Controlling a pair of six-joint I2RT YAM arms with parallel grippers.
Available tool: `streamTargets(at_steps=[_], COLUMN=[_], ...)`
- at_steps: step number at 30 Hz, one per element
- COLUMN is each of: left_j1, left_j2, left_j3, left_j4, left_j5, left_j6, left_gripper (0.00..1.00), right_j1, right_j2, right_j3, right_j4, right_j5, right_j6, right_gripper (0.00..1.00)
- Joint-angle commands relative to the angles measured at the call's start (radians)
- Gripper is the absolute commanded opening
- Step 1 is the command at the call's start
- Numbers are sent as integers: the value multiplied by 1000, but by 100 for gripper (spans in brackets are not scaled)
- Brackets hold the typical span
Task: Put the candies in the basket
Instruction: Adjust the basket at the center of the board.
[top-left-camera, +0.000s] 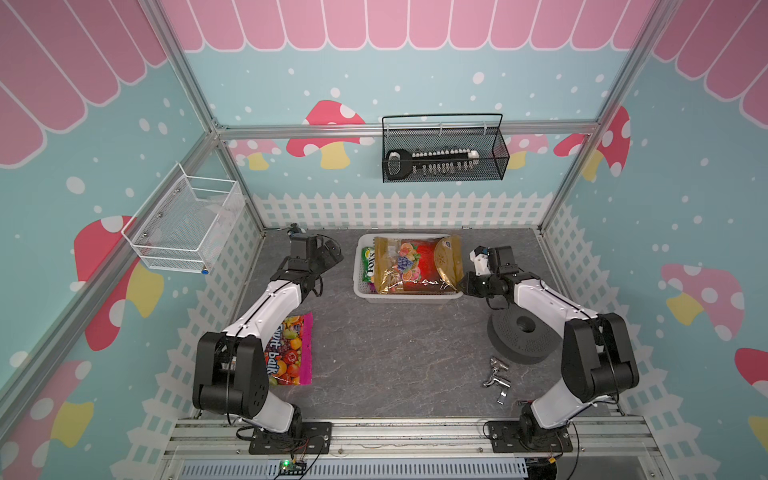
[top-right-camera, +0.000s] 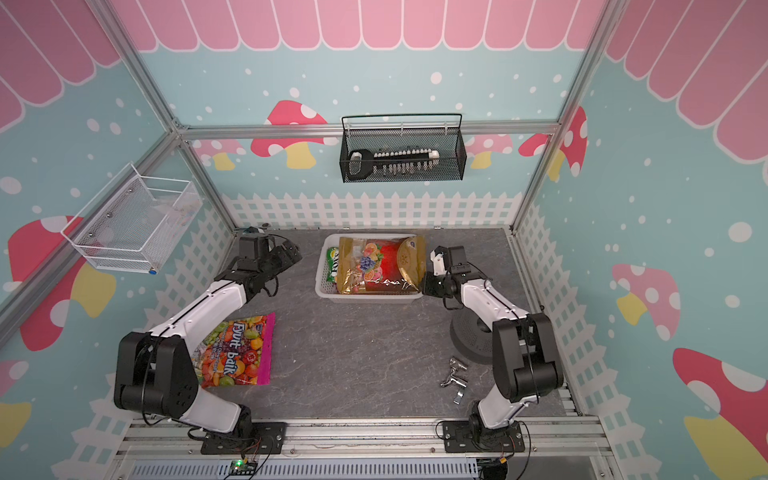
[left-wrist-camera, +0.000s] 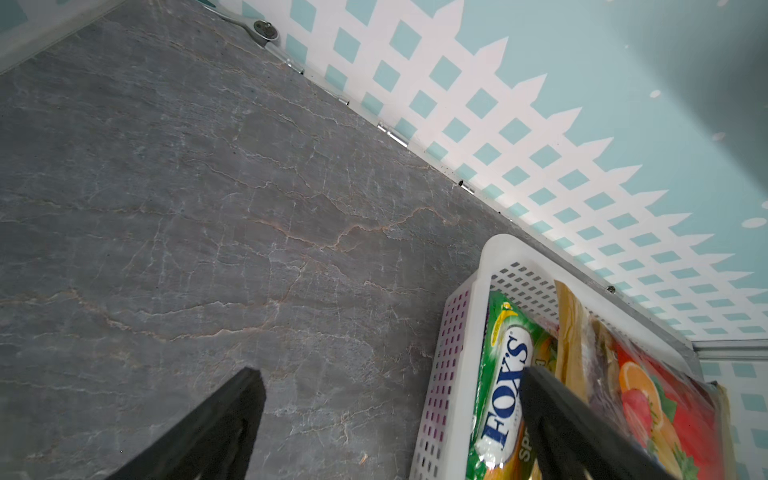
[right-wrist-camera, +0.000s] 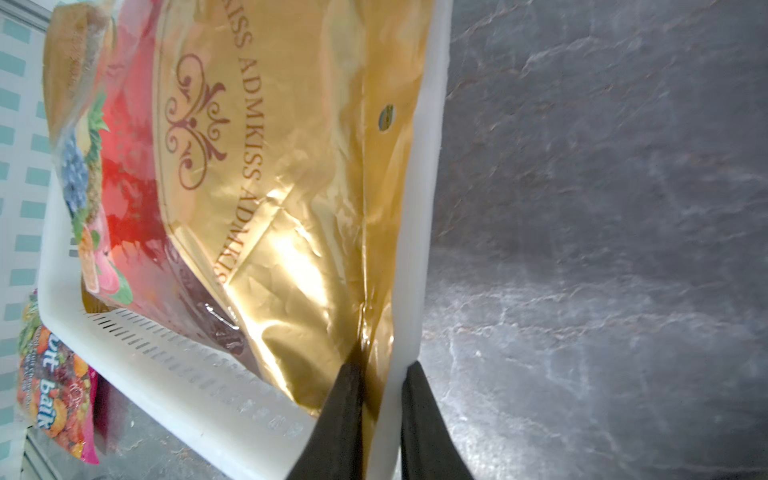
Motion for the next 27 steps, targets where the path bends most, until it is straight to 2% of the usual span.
streamTargets(at_steps=[1, 3, 6, 9, 14, 16, 18, 27], left_j1=[5, 5, 3, 3, -1, -42, -132, -166], left_j2=[-59, -126, -190, -187, -150, -138, -127, -68], left_j3=[-52, -133, -223, -279, -307, -307, -307, -308], left_j4=[-71, -90, -123, -150, -182, -219, -272, -436], left_j5=[-52, -59, -48, -26, -6, -103, -255, -375], left_j6=[-65, -127, -133, -105, -44, -56, -75, -140], left_gripper=[99, 99, 99, 95, 89, 85, 85, 86], right_j1=[36, 36, 38, 38, 39, 41, 41, 42], right_j2=[-66, -134, -232, -316, -419, -446, -465, -514], right_j3=[-65, -79, -83, -81, -97, -101, -103, -94], right_j4=[35, 57, 74, 84, 144, 164, 181, 170], right_j5=[-12, 40, 96, 125, 102, 97, 90, 133], right_j6=[1, -6, -32, -65, -94, -92, -91, -82], right_gripper=[32, 38, 47, 50, 51, 51, 51, 51])
